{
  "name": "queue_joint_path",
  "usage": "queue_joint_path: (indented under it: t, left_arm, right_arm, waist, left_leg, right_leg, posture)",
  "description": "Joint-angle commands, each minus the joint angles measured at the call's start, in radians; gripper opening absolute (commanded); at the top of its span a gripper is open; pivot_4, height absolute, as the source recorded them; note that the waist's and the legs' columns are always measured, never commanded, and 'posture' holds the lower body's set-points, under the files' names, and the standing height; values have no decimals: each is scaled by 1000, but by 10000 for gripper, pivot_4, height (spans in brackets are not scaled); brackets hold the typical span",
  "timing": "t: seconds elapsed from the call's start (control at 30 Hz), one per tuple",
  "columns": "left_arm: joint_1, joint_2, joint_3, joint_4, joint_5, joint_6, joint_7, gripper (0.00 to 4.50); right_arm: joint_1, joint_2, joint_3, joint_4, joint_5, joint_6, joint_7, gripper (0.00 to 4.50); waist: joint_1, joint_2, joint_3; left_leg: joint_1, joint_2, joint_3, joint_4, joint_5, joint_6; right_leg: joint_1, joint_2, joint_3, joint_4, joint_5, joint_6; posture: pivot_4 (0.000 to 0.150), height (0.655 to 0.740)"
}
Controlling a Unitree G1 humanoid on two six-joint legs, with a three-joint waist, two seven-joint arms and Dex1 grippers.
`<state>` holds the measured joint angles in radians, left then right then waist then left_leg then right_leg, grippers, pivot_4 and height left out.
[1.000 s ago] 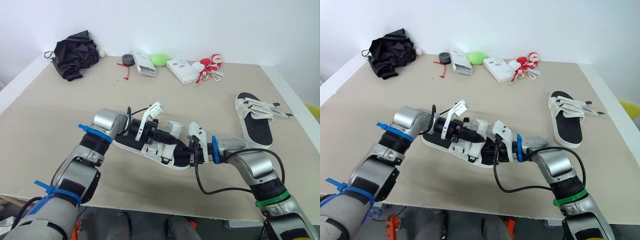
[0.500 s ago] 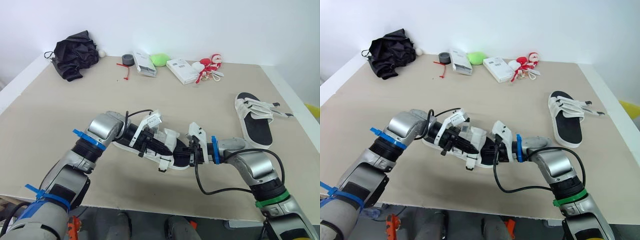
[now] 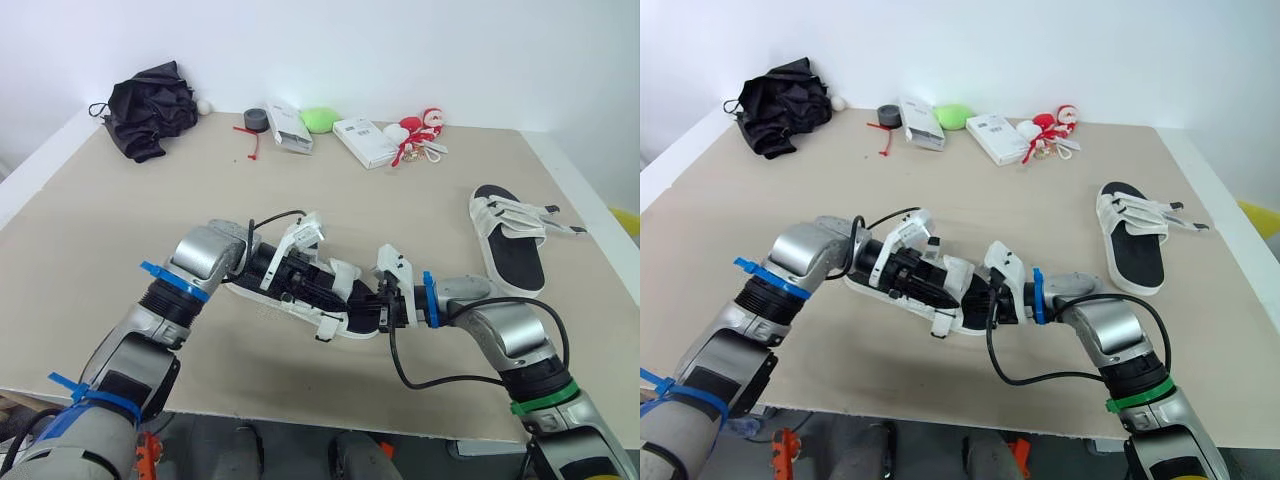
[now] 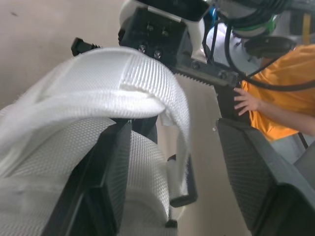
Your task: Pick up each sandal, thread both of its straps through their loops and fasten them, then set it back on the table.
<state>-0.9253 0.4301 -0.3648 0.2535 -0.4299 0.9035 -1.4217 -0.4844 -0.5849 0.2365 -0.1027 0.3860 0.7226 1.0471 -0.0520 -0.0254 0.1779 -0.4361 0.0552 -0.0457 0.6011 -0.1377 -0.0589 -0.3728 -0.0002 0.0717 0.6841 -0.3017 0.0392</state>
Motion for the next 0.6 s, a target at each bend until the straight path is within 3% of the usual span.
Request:
queue_joint_path:
  t: [0.03, 0.23, 0.33, 0.47, 0.6]
  left_arm:
    - [17, 61, 47, -86, -38, 13, -21, 26273]
    - [103, 102, 237, -153, -100, -164, 15, 26273]
    - [185, 107, 303, -237, -171, -167, 4, 26273]
    - [350, 170, 256, -383, -186, -171, -38, 26273]
    - [474, 197, 177, -399, -71, -291, -16, 26273]
  right_arm:
    - [13, 1, 30, 24, -15, 15, 0, 0]
    - [17, 5, 30, 21, -12, 16, 1, 0]
    - [21, 4, 31, 18, -10, 16, 4, 0]
    - [17, 12, 41, 23, -11, 16, 8, 0]
    - [18, 15, 47, 20, -11, 19, 11, 0]
  waist:
    - [-1, 0, 0]
    - [1, 0, 0]
    - [1, 0, 0]
    - [1, 0, 0]
    - [0, 0, 0]
  left_leg:
    - [0, 0, 0, 0, 0, 0]
    - [0, 2, 0, 0, 0, 0]
    - [0, 2, 1, 0, 0, 0]
    - [0, 2, 1, 0, 0, 0]
    - [1, 3, 1, -1, 0, 0]
  right_leg:
    - [0, 0, 0, 0, 0, 0]
    - [0, 1, 0, 0, 0, -1]
    - [0, 0, 0, 0, 0, -1]
    - [0, 1, 0, 0, 0, -1]
    - [0, 2, 1, 0, 0, -2]
  posture:
    - [1500, 7322]
    - [1500, 7322]
    - [1500, 7322]
    - [1500, 7322]
    - [1500, 7322]
